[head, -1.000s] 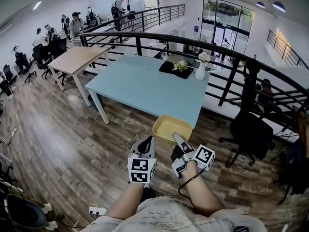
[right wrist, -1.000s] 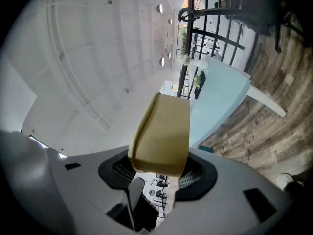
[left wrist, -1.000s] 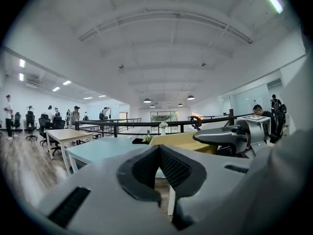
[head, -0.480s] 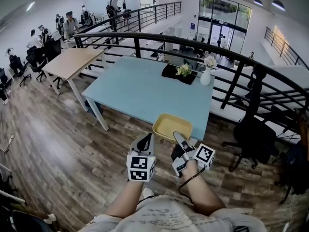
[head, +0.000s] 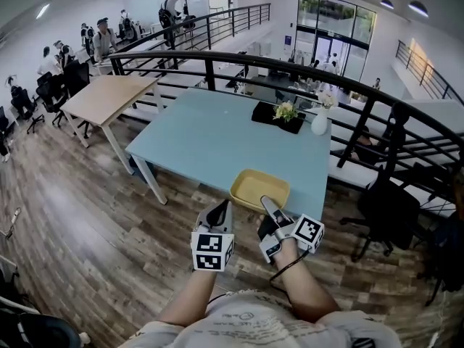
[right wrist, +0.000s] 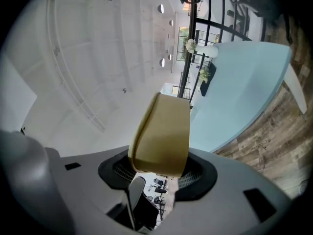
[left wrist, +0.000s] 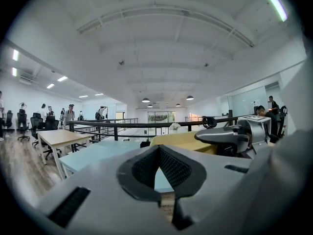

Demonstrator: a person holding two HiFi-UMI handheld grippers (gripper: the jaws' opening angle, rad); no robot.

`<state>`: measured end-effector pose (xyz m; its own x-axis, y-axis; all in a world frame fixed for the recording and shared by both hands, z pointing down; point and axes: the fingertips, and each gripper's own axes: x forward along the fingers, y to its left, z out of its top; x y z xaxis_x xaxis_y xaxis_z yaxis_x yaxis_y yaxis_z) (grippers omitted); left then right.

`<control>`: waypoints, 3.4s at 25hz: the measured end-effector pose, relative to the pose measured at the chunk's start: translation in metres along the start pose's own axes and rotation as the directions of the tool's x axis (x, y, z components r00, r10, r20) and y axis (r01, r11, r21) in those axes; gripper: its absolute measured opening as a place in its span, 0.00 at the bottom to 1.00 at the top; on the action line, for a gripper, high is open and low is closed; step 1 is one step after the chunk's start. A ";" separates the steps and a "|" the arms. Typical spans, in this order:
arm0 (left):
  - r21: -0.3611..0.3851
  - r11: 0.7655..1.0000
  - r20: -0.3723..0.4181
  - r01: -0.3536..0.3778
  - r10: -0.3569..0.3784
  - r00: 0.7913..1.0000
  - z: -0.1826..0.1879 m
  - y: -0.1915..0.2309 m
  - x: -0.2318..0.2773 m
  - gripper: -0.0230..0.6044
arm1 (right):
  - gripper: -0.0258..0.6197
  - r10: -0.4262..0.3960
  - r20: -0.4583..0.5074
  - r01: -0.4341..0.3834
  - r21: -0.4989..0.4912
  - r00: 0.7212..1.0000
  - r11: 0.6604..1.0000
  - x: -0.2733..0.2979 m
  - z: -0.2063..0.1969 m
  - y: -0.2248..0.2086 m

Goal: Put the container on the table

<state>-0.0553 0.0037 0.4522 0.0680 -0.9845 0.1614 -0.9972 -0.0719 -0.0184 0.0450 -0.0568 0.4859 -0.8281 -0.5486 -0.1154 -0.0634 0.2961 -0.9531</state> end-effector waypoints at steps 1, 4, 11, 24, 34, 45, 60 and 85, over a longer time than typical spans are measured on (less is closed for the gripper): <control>0.003 1.000 0.000 0.005 -0.005 1.000 -0.001 0.006 0.003 0.05 | 0.36 0.000 0.006 0.000 0.000 1.000 1.000 0.006 -0.001 -0.001; 0.004 1.000 -0.002 0.015 -0.015 1.000 -0.003 0.020 0.010 0.05 | 0.36 -0.001 0.012 0.001 -0.007 1.000 1.000 0.020 -0.005 -0.005; -0.020 0.999 -0.004 0.026 -0.026 1.000 -0.009 0.045 0.019 0.04 | 0.36 -0.025 0.015 0.025 -0.008 1.000 1.000 0.043 -0.013 -0.013; -0.019 1.000 -0.021 0.020 -0.021 1.000 -0.020 0.089 0.063 0.05 | 0.36 -0.037 0.016 0.037 -0.004 0.999 0.999 0.104 0.000 -0.042; 0.009 0.997 -0.016 0.070 -0.070 0.997 -0.009 0.118 0.132 0.05 | 0.36 -0.016 0.020 0.016 0.010 1.000 1.000 0.174 0.037 -0.059; -0.024 0.998 -0.024 0.053 -0.054 0.998 0.007 0.164 0.223 0.05 | 0.36 -0.015 0.002 0.015 -0.012 1.000 1.000 0.254 0.097 -0.081; -0.028 0.997 -0.068 0.073 -0.075 0.995 0.025 0.190 0.357 0.04 | 0.36 -0.056 0.027 0.055 0.024 0.998 0.998 0.334 0.195 -0.127; -0.050 0.990 -0.103 0.135 -0.139 0.985 0.023 0.240 0.457 0.05 | 0.36 -0.140 0.039 0.137 0.068 0.989 0.988 0.404 0.234 -0.201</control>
<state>-0.2632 -0.4671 0.4992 0.2030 -0.9431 0.2632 -0.9792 -0.1959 0.0531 -0.1467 -0.5208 0.5649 -0.7886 -0.6148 0.0079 -0.1378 0.1642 -0.9767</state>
